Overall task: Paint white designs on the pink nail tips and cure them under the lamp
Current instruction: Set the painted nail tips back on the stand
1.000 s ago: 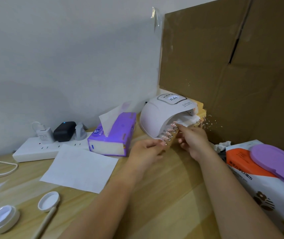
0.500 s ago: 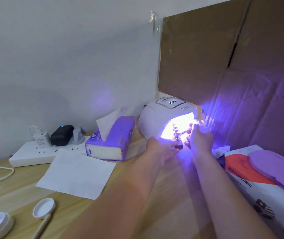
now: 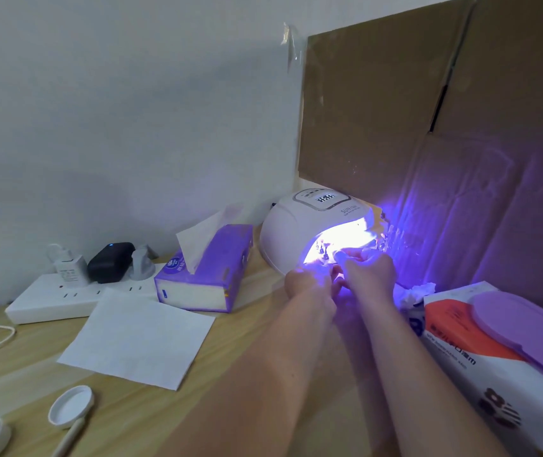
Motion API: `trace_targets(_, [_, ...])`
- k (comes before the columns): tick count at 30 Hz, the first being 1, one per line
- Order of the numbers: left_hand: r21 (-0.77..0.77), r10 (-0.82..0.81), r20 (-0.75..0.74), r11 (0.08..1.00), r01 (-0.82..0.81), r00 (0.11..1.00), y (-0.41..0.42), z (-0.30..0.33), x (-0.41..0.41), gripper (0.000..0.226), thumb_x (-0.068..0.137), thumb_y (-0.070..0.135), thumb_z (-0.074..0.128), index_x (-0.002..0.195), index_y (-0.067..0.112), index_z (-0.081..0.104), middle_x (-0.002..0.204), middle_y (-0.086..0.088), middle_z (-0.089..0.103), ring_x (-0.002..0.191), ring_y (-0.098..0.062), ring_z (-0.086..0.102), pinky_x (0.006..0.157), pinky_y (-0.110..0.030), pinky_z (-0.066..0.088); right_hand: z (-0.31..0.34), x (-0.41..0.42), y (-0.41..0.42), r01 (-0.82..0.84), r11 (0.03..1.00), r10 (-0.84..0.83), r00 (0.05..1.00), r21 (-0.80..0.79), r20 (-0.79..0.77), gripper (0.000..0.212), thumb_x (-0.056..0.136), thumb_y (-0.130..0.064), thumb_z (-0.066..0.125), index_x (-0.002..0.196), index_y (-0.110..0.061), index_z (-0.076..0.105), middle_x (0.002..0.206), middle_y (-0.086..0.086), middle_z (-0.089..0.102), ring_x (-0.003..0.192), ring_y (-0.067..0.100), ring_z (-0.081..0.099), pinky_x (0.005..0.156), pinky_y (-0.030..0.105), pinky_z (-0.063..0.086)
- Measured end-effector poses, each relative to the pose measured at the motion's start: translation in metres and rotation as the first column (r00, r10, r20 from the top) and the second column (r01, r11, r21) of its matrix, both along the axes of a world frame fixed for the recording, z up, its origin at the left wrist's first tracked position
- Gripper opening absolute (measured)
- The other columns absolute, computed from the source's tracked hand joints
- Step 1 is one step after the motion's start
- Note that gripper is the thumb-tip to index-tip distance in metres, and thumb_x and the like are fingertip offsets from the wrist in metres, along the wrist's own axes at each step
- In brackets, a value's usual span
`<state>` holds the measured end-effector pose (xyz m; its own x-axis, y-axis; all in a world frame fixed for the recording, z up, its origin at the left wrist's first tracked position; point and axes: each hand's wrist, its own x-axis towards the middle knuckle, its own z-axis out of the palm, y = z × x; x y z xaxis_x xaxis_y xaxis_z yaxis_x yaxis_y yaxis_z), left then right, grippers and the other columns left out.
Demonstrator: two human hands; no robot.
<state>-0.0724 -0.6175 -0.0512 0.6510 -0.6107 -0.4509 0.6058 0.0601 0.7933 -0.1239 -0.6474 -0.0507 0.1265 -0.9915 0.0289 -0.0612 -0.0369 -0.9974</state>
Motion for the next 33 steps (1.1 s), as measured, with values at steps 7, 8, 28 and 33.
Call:
trace_targets(7, [0.01,-0.098,0.104,0.995,0.097,0.99,0.001,0.001,0.0,0.016,0.09,0.0,0.054,0.075,0.002,0.054,0.068,-0.011,0.054,0.033,-0.009,0.051,0.037,-0.019,0.046,-0.011,0.0,-0.014,-0.062,0.997,0.059,0.996,-0.04,-0.068,0.016,0.078,-0.003,0.063,0.077,-0.019,0.06,0.07,0.004,0.064,0.067,0.025,0.062,0.073,0.043,0.053])
trace_targets(8, [0.04,-0.15,0.118,0.988,0.146,0.982,0.006,0.006,-0.002,0.011,0.09,-0.002,0.053,0.079,0.0,0.056,0.069,-0.012,0.054,0.04,-0.013,0.053,0.038,-0.02,0.047,-0.011,0.001,-0.015,-0.065,0.997,0.063,0.996,-0.038,-0.064,0.016,0.079,-0.002,0.061,0.08,-0.018,0.06,0.071,0.004,0.064,0.068,0.026,0.063,0.072,0.042,0.053])
trace_targets(28, [0.507,-0.507,0.86,0.862,0.011,0.057,-0.013,0.066,0.069,0.043,0.093,0.017,0.033,0.133,0.023,0.048,0.135,-0.013,0.046,0.126,-0.032,0.039,0.105,-0.042,0.033,-0.009,0.012,-0.012,-0.209,0.971,0.211,0.977,-0.113,0.009,0.034,0.096,-0.005,0.034,0.125,-0.012,0.05,0.122,0.007,0.055,0.116,0.023,0.05,0.098,0.037,0.041])
trace_targets(33, [0.611,-0.613,0.79,0.787,-0.083,0.008,-0.028,0.057,0.068,0.045,0.095,0.03,0.024,0.139,0.033,0.032,0.131,-0.009,0.033,0.125,-0.03,0.025,0.108,-0.048,0.023,-0.01,0.015,-0.008,-0.198,0.962,0.2,0.98,-0.187,-0.012,0.024,0.091,0.0,0.038,0.093,-0.014,0.057,0.089,-0.002,0.059,0.089,0.014,0.052,0.073,0.025,0.036])
